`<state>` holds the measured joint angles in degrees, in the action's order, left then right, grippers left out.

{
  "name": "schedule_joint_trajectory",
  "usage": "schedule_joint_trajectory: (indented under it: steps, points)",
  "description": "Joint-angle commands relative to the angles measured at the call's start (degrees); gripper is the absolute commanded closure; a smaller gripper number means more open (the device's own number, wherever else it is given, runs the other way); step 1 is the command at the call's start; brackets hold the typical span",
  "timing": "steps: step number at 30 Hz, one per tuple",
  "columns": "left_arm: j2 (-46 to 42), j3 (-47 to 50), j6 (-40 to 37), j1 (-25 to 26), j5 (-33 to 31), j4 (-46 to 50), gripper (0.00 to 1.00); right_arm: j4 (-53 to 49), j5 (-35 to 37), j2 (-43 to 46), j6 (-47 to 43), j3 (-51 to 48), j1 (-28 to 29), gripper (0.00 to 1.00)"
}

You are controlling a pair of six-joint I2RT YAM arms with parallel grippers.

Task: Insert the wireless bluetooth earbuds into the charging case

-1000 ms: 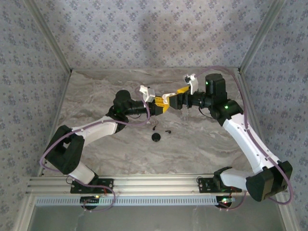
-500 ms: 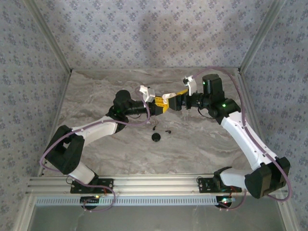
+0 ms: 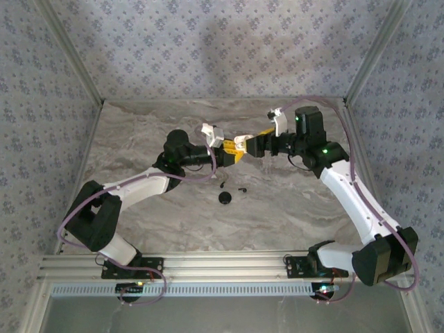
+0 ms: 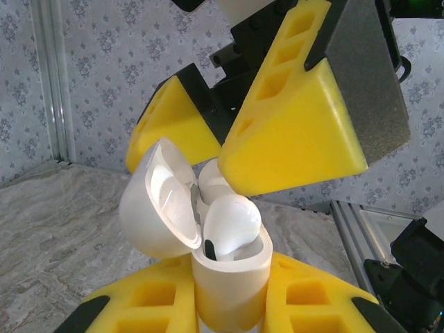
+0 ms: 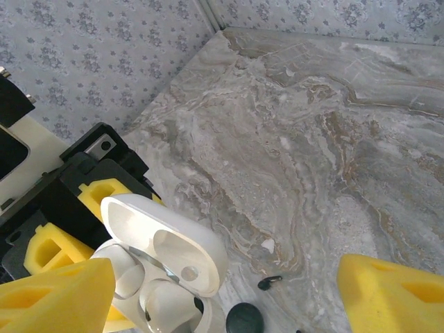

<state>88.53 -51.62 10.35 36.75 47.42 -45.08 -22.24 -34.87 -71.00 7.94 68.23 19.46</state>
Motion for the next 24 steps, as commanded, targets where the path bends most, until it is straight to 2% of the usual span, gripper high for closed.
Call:
schedule_joint_trajectory:
  steps: [1, 5, 8, 9, 11, 15, 24]
  points:
    - [-2.02, -1.78, -1.96, 0.00, 2.61, -0.42, 0.81, 0.82, -2.97, 2.49, -3.15, 1.61, -0.64, 0.14]
    - [-2.71, -1.99, -5.46, 0.12, 4.27, 2.20, 0.81, -1.91, -7.01, 4.72, -9.82, 2.27, -2.39, 0.15]
    - [-3.71, -2.32, -9.93, 0.36, 5.47, 5.98, 0.81, -6.87, -13.25, 5.38, -19.43, 3.41, -3.86, 0.16]
    - [-4.06, -2.45, -11.89, 0.49, 5.94, 7.74, 0.81, -8.19, -13.52, 5.98, -24.46, 3.34, -4.07, 0.16]
    - [-4.70, -2.84, -15.53, 0.87, 6.54, 10.96, 0.81, -7.52, -13.42, 7.07, -28.28, 2.07, -4.00, 0.14]
    - [-5.62, -3.19, -19.62, 1.42, 6.98, 14.58, 0.81, -13.14, -15.93, 5.74, -37.95, 3.87, -4.36, 0.13]
    - [-5.71, -3.40, -19.83, 1.53, 6.62, 14.65, 0.81, -22.45, -19.55, -2.20, -46.25, 9.94, -2.35, 0.16]
